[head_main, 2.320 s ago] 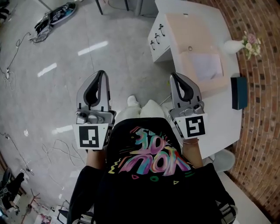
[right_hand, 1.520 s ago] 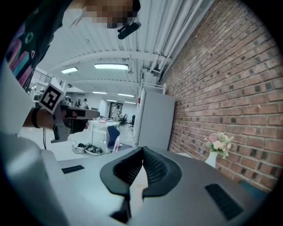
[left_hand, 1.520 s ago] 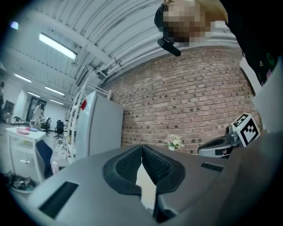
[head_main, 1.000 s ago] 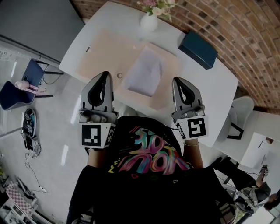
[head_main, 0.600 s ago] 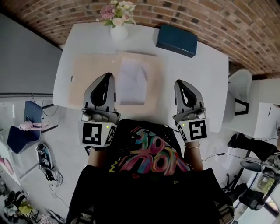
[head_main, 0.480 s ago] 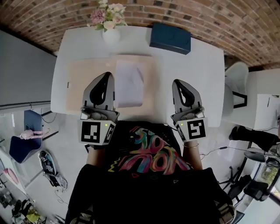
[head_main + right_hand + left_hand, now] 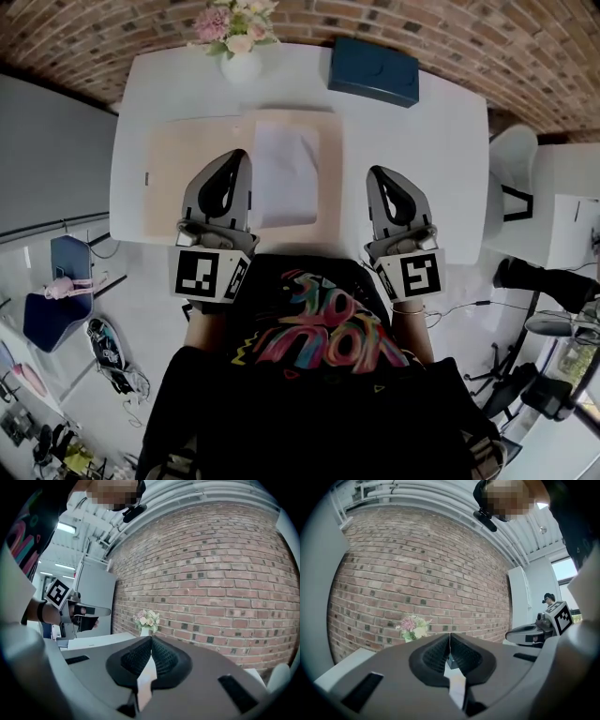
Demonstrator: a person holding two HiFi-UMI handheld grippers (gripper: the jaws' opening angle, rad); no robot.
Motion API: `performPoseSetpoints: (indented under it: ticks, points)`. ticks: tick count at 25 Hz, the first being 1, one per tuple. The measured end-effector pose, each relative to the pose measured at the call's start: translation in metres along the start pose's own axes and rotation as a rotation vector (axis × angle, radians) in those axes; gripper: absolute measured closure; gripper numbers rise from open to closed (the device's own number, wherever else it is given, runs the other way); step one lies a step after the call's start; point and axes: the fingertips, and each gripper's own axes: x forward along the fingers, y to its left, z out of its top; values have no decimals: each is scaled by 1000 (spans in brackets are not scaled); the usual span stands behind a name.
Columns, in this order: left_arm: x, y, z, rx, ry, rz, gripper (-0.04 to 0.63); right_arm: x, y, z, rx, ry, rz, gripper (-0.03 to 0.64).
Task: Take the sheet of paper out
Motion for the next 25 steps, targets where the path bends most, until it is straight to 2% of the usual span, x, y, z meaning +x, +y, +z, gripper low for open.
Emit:
performPoseSetpoints:
  ticks: [16, 17, 19, 22, 25]
  points:
    - [11, 20, -51, -39, 116, -16, 567, 22, 9, -17, 4, 52, 23, 600]
    - [13, 20, -57, -47, 131, -24, 559, 24, 9, -18, 10, 53, 22, 600]
    - [16, 20, -70, -79, 180, -52, 464, 26, 10, -20, 16, 58, 24, 600]
    - [18, 19, -97, -135, 293, -83, 435, 27, 11, -25, 21, 68, 31, 600]
    - [21, 21, -117, -172, 336, -98, 416, 29, 14, -31, 24, 81, 41, 600]
